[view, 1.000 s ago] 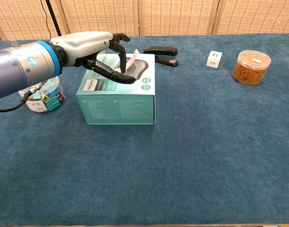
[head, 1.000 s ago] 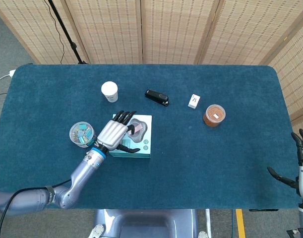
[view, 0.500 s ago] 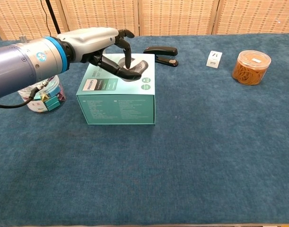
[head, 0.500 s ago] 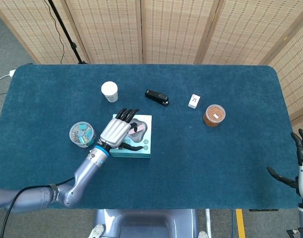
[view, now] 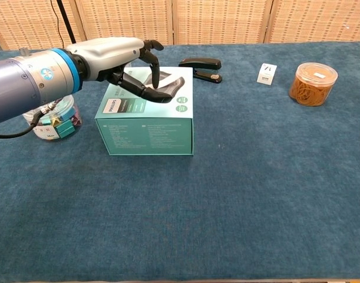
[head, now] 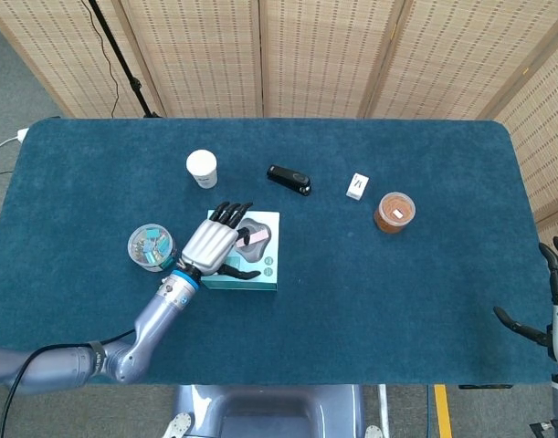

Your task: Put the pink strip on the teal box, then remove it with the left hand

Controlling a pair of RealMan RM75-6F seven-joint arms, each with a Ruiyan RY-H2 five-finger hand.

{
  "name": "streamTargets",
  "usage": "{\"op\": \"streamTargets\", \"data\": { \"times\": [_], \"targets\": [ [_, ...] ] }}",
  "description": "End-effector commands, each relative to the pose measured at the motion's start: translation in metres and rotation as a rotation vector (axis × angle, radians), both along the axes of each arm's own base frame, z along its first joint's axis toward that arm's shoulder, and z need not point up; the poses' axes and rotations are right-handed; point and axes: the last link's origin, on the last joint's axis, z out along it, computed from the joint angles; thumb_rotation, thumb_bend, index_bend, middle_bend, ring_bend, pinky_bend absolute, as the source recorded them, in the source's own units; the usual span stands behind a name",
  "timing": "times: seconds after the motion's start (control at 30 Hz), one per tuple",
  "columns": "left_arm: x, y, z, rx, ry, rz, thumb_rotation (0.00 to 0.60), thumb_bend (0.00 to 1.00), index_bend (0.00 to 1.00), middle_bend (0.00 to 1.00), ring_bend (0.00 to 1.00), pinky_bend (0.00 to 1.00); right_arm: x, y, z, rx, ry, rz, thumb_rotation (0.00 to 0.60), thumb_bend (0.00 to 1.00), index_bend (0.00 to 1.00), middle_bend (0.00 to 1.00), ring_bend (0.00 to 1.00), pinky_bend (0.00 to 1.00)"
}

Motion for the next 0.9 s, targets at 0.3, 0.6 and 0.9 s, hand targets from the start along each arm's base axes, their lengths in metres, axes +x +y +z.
{"op": "streamTargets", "data": {
  "times": [0.3, 0.6, 0.9],
  "targets": [
    [-0.011, 0.0, 0.004, 0.007, 0.004, 0.018, 0.206, 0.0, 0.46, 0.0, 0.0, 0.0, 0.001, 0.001, 0.0, 0.002, -0.003, 0.002, 0.6, 0.0, 0.03, 0.0, 0.0, 0.0],
    [-0.016, -0.001, 0.005, -0.005, -0.011, 0.022, 0.206, 0.0, 0.46, 0.0, 0.0, 0.0, 0.001, 0.001, -0.001, 0.004, -0.002, 0.002, 0.6, 0.0, 0.03, 0.0, 0.0, 0.0],
    [-0.012, -0.004, 0.002, -0.018, -0.015, 0.007, 0.203, 0.0, 0.46, 0.0, 0.0, 0.0, 0.001, 0.0, -0.001, 0.004, -0.002, 0.001, 0.6, 0.0, 0.03, 0.0, 0.0, 0.0]
  ]
}}
